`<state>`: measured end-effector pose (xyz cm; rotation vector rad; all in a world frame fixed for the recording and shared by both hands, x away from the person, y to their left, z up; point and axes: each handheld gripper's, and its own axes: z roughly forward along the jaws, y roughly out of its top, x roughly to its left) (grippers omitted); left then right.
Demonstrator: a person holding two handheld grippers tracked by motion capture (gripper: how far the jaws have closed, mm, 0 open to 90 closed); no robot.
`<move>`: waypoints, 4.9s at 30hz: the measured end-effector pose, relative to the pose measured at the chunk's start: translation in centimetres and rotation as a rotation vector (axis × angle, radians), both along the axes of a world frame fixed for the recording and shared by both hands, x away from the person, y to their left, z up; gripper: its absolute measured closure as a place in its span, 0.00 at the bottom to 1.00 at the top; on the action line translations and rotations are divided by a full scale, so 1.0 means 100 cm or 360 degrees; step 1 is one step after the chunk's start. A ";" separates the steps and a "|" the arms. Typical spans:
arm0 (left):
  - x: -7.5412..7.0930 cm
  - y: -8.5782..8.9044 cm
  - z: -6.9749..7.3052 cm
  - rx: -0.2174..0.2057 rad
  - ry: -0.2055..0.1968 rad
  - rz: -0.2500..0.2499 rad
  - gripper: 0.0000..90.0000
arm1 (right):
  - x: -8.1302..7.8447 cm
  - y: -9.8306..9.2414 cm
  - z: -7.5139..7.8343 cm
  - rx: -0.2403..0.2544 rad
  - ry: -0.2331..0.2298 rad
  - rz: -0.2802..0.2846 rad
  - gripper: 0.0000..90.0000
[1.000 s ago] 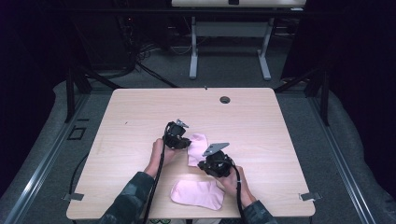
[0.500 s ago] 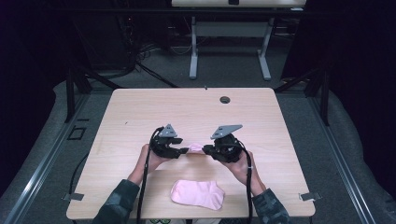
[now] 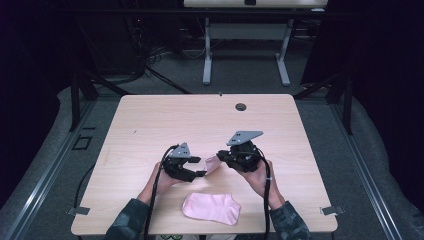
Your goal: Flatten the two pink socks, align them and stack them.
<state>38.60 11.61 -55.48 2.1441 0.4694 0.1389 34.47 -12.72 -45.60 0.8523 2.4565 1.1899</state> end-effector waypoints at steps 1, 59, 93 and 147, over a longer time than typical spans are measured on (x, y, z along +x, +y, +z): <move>-0.001 0.001 0.000 -0.0022 0.0002 -0.0017 0.44 | -0.001 0.000 0.001 0.0004 -0.0003 -0.0009 0.94; 0.025 -0.005 0.004 0.0195 0.0483 0.0421 0.61 | 0.051 -0.044 -0.098 0.0008 0.0447 -0.0511 0.75; 0.021 0.023 0.018 0.0325 0.0441 0.0611 0.54 | 0.030 -0.032 -0.104 -0.0123 0.0291 -0.0491 0.84; -0.014 0.004 -0.010 0.0385 0.0369 0.0554 0.97 | 0.007 -0.043 -0.115 -0.0102 0.0312 -0.0439 0.93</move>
